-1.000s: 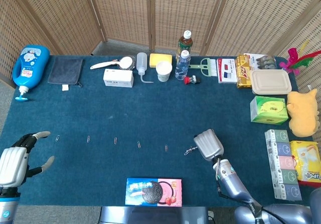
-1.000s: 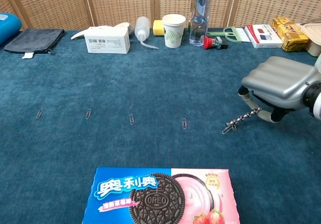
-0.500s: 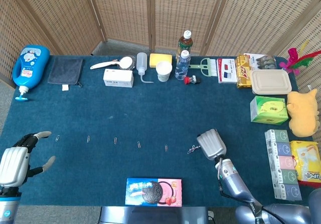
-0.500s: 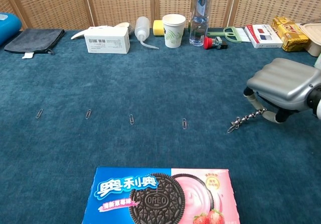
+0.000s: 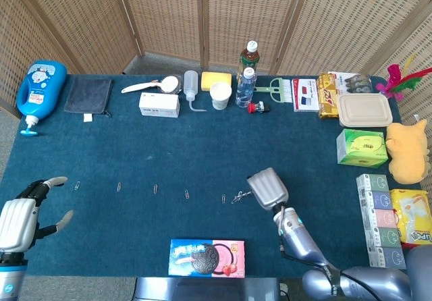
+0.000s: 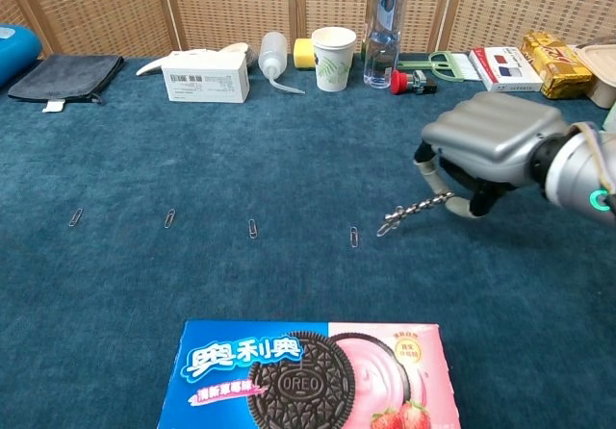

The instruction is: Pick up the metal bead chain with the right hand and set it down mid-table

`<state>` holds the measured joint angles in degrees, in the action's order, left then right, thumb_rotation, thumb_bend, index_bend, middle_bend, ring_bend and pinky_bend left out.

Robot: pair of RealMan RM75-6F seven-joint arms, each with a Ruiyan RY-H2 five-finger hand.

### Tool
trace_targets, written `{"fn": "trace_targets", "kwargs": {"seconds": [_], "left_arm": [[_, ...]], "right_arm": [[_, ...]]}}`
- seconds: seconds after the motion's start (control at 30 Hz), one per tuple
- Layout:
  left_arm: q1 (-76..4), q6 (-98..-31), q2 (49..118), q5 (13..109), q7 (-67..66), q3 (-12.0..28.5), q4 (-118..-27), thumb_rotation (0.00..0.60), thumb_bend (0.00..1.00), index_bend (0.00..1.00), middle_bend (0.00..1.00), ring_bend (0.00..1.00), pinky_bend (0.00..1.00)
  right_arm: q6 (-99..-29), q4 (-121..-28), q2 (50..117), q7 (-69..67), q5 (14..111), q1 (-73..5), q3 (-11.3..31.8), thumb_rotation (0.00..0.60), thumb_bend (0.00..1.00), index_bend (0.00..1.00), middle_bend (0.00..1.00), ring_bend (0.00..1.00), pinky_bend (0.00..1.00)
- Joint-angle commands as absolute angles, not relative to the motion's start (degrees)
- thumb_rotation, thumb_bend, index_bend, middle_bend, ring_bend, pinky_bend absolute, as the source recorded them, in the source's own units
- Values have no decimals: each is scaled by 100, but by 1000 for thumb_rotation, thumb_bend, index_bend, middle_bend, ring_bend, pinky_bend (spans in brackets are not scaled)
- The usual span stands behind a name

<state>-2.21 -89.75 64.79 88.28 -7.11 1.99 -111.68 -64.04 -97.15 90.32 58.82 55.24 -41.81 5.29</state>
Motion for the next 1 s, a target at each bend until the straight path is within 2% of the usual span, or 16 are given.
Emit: {"fn": "trace_targets", "kwargs": {"seconds": [0.03, 0.63, 1.0], "left_arm": [[-197, -8994, 6476, 8833, -668, 184, -11136, 600, 392, 254, 328, 256, 390], [-33, -9119, 6381, 8805, -409, 123, -10960, 600, 392, 252, 328, 253, 389], [-93, -9018, 6425, 8808, -479, 160, -10981, 600, 392, 252, 328, 252, 389]], "right_arm": [[-6354, -9675, 9200, 5973, 5440, -4297, 550, 600, 512, 671, 786, 915, 725], [-6245, -9076, 9810, 6166, 5063, -4679, 531, 600, 513, 674, 786, 915, 725], [-6534, -9523, 9297, 5833, 5085, -4651, 784, 600, 513, 674, 786, 915, 725]]}}
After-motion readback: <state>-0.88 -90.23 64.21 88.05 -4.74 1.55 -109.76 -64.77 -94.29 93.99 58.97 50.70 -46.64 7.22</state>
